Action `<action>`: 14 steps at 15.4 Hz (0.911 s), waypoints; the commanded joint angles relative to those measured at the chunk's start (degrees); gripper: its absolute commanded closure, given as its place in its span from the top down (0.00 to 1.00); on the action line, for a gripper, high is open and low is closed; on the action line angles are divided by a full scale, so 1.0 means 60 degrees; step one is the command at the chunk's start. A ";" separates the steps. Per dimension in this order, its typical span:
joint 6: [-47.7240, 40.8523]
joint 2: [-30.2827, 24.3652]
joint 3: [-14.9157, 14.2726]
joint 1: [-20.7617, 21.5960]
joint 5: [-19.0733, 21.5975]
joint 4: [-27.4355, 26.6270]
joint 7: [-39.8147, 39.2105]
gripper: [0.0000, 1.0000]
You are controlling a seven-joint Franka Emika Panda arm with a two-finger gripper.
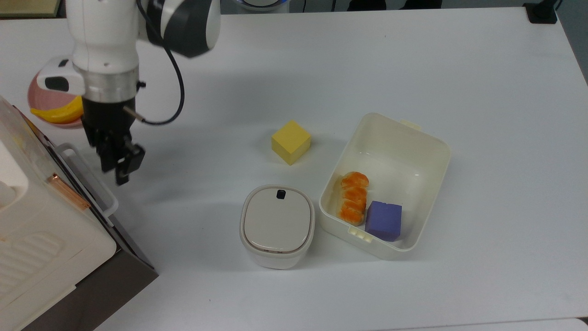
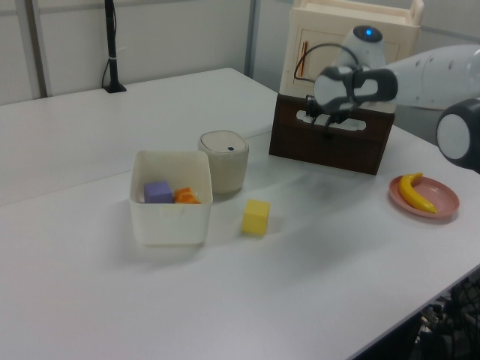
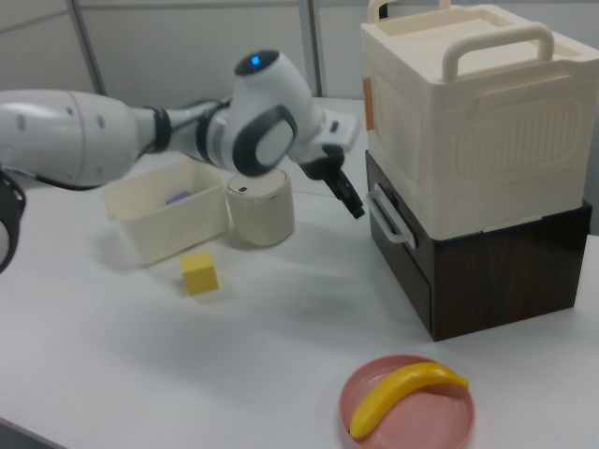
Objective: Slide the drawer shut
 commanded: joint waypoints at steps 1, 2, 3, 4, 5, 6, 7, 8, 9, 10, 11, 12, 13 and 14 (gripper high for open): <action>-0.3362 -0.1558 0.0483 0.0276 0.0133 -0.0159 -0.2294 0.87; -0.3979 -0.1851 0.0689 0.0276 0.0133 -0.0261 -0.2751 1.00; -0.4348 -0.2086 0.0879 0.0276 0.0118 -0.0349 -0.3089 1.00; -0.4525 -0.2219 0.1084 0.0276 0.0060 -0.0437 -0.3411 1.00; -0.4585 -0.2350 0.1260 0.0261 0.0045 -0.0496 -0.3704 1.00; -0.4600 -0.2439 0.1320 0.0261 0.0030 -0.0569 -0.3983 1.00; -0.4644 -0.2498 0.1321 0.0275 0.0016 -0.0584 -0.4276 1.00; -0.4775 -0.2542 0.1335 0.0290 0.0016 -0.0570 -0.4511 1.00; -0.5052 -0.2557 0.1350 0.0363 -0.0013 -0.0555 -0.4614 1.00; -0.5287 -0.2615 0.1408 0.0407 -0.0144 -0.0555 -0.4615 1.00; -0.5463 -0.2688 0.1525 0.0407 -0.0247 -0.0569 -0.4615 1.00; -0.5885 -0.2776 0.1598 0.0407 -0.0306 -0.0570 -0.4615 1.00; -0.6151 -0.2820 0.1599 0.0436 -0.0307 -0.0541 -0.4601 1.00; -0.6443 -0.2864 0.1613 0.0495 -0.0307 -0.0540 -0.4601 1.00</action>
